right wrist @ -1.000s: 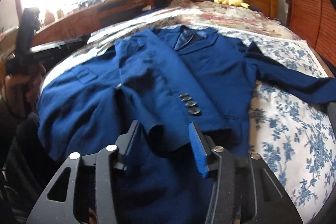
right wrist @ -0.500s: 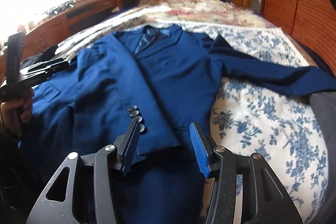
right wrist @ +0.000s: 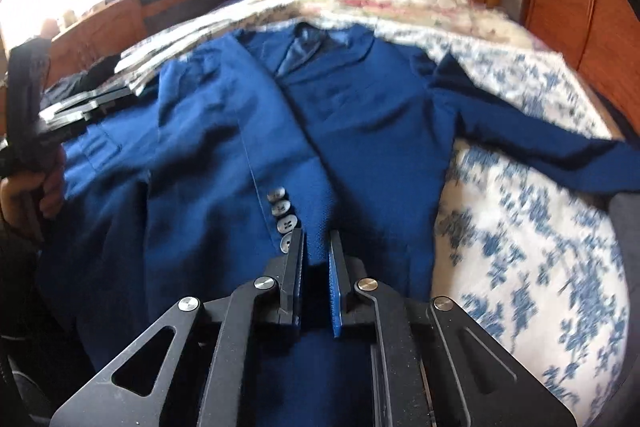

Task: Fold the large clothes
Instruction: 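Open the right tool and move it to the other sleeve cuff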

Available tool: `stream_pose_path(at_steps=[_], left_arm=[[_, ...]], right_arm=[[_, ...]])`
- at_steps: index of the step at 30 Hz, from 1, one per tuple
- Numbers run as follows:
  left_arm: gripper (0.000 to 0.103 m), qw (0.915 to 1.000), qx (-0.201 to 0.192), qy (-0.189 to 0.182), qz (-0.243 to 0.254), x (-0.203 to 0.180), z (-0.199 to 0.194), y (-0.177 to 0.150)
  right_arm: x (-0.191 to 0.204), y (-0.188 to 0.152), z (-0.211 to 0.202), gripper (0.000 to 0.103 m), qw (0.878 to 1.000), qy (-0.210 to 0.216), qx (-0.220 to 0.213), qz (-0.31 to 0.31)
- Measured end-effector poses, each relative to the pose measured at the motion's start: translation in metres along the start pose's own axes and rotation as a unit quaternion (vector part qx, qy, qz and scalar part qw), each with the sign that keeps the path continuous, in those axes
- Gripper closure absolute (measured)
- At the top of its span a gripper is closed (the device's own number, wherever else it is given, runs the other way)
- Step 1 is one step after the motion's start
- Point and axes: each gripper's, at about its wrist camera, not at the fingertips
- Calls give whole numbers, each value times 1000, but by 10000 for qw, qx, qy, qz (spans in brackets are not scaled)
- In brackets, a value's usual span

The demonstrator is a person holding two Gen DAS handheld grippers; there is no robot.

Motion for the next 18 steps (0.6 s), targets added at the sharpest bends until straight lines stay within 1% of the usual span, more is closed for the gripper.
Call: stream_pose_path(at_steps=[2,5,7,10,13,16,18], left_arm=[[53,10000,-17,-12,32,-2,-1,1],[53,9999,-44,-33,90,-5,-3,2],[53,9999,-53,-45,114,-6,-5,2],[53,9999,-53,-60,130,-7,-6,3],[53,9999,-41,-76,139,-7,-5,3],[53,9999,-27,-82,139,-7,-4,3],[53,9999,-25,-79,144,-7,-4,3]], right_arm=[[-2,11,-9,96,9992,-291,-241,-105],[-11,24,-14,96,9964,-730,-422,-86],[-17,29,-10,96,9943,-979,-403,-113],[-25,30,3,95,9936,-1111,-202,-12],[-25,29,7,87,9923,-1234,-132,-35],[-29,28,7,72,9901,-1398,-106,18],[-34,29,4,55,9901,-1393,-129,120]])
Point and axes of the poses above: each gripper's, at about its wrist camera, not at the fingertips, and z roughly the way its jaws point, x to its left, y to its top, and after that the axes turned 14 degrees about -x, right-handed
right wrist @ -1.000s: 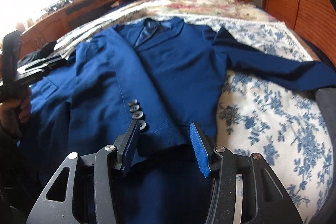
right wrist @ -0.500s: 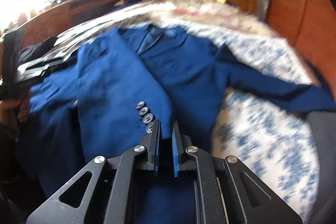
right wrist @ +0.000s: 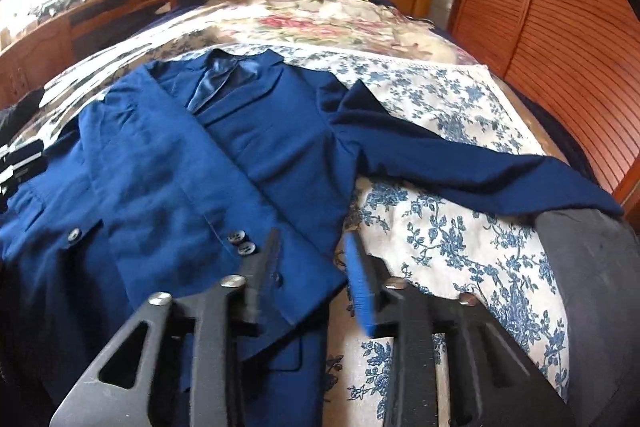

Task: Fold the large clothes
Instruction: 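Open the right tool and move it to the other sleeve cuff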

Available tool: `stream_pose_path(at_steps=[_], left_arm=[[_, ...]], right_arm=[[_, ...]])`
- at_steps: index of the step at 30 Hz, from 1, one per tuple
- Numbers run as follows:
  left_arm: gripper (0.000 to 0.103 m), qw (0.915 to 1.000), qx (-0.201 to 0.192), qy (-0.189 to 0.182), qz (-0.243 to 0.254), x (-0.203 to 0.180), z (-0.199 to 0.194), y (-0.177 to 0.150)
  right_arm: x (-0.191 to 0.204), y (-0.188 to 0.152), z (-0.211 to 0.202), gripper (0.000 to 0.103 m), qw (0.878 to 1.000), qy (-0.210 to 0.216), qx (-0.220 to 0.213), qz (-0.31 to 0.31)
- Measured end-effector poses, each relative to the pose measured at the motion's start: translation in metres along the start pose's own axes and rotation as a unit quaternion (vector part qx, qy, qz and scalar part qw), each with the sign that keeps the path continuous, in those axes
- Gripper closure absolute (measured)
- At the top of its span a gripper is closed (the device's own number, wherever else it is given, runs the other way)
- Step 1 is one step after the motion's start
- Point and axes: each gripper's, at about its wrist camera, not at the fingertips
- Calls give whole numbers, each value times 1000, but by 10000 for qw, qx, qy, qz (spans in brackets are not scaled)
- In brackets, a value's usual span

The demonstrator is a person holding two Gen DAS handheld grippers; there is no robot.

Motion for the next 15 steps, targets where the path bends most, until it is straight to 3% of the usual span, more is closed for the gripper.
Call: stream_pose_path(at_steps=[15], left_arm=[[53,10000,40,25,44,0,3,-4]], right_arm=[[-93,26,-20,42,9973,-732,-60,-5]])
Point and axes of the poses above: each gripper's, at about its wrist camera, not at the fingertips, and z roughly the way its jaws point, x to its left, y to its top, and after that the axes turned 14 degrees about -x, right-handed
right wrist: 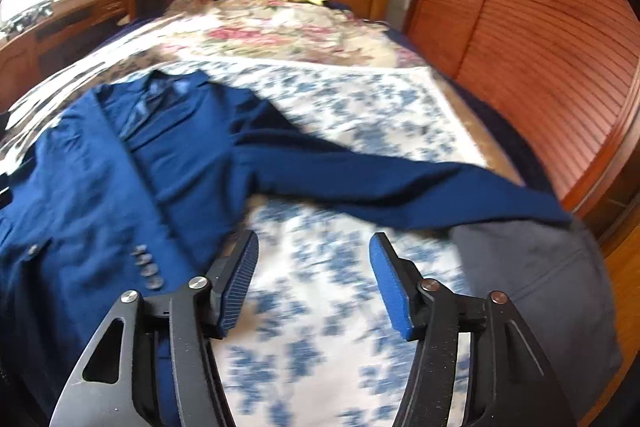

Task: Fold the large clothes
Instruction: 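Open the right tool and move it to the other sleeve cuff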

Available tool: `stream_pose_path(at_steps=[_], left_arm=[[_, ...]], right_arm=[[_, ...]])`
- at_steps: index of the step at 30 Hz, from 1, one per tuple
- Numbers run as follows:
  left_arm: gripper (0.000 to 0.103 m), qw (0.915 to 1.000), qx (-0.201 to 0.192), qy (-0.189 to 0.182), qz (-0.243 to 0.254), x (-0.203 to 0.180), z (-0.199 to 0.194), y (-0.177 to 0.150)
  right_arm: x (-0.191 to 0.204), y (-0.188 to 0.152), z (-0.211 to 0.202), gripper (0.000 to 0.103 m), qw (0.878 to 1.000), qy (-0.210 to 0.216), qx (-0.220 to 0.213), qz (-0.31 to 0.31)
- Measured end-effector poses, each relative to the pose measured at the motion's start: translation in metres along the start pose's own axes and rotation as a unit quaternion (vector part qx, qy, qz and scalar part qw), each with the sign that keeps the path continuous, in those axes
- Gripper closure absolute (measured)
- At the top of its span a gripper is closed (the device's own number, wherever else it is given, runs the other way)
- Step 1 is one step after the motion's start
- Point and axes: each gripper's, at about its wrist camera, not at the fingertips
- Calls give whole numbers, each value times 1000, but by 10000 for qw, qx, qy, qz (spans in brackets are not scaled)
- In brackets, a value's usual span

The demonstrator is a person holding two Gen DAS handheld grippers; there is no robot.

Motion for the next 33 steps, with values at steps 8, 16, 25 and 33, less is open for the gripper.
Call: stream_pose_path(at_steps=[8,16,25,33], left_arm=[[53,10000,21,5,17,0,1,-1],[53,9999,85,24,70,-1,5,-4],[53,9999,123,10,86,-3,7,-4],[53,9996,232,-5,134,-7,13,-5]], right_arm=[[-79,26,4,41,9965,-763,-163,298],[-150,41,10,33,9877,-1379,-350,643],[-212,25,33,33,9729,-1789,-56,1463],[-245,-6,58,33,9564,-1834,393,2241]])
Point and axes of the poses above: each gripper's, at about its wrist camera, not at the fingertips, and z roughly the way its jaws point, x to its left, y to its top, and after that the axes turned 14 degrees about -x, right-handed
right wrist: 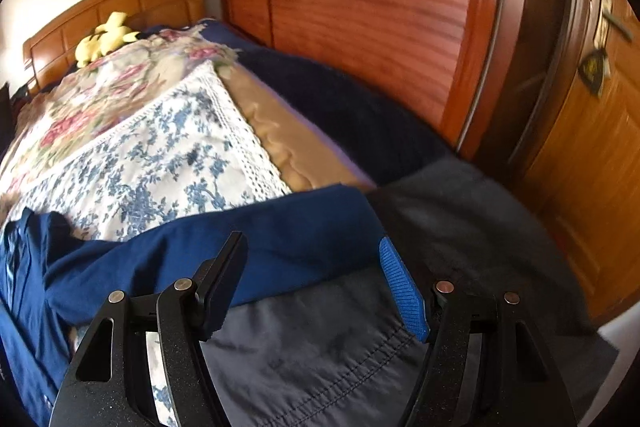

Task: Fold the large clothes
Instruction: 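Open the right tool and move it to the other sleeve cuff, then grasp the other sleeve with the right tool and fold it across the jacket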

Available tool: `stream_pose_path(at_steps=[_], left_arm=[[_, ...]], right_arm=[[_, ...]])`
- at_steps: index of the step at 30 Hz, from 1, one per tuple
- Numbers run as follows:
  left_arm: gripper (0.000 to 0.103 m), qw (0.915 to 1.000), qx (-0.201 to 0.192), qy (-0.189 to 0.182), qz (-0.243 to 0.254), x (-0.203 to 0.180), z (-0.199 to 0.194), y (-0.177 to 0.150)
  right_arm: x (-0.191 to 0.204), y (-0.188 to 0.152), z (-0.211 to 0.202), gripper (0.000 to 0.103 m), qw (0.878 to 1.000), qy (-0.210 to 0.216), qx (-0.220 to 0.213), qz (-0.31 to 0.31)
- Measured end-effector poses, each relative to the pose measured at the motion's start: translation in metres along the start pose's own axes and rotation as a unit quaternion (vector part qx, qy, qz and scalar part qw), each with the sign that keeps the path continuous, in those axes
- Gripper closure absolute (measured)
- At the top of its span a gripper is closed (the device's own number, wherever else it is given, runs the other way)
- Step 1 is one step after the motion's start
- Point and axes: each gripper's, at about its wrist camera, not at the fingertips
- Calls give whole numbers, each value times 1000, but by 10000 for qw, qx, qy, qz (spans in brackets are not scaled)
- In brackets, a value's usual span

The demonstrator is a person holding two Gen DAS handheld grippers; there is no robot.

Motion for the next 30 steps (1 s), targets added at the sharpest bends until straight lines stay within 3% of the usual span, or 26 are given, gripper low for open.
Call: stream_pose_path(at_steps=[7,10,13,14,15,17,25,30], left_arm=[[53,10000,18,-4,10,0,0,0],[53,10000,18,-6,13,0,0,0],[53,10000,21,-4,14,0,0,0],[53,10000,23,-4,13,0,0,0],[53,10000,18,-7,11,0,0,0],[53,10000,18,-8,7,0,0,0],[53,10000,-85,-29,15,-1,-5,3],[53,9998,-166,-82,14,-1,-19,7]], right_arm=[[2,-9,19,33,9991,105,373,198],[4,-10,25,40,9986,37,496,192],[7,-11,32,58,9983,-40,577,47],[7,-11,33,68,9982,-35,592,-12],[8,-11,33,86,9982,-7,603,-62],[11,-10,30,97,9981,148,562,-199],[59,14,-27,100,9947,644,-305,-744],[118,38,-83,100,9837,1169,-771,-1129]])
Point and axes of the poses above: each gripper's, at about its wrist camera, not at the fingertips, and z roughly the way its jaws point, x to its left, y to its top, and after that the axes turned 14 degrees about -x, right-handed
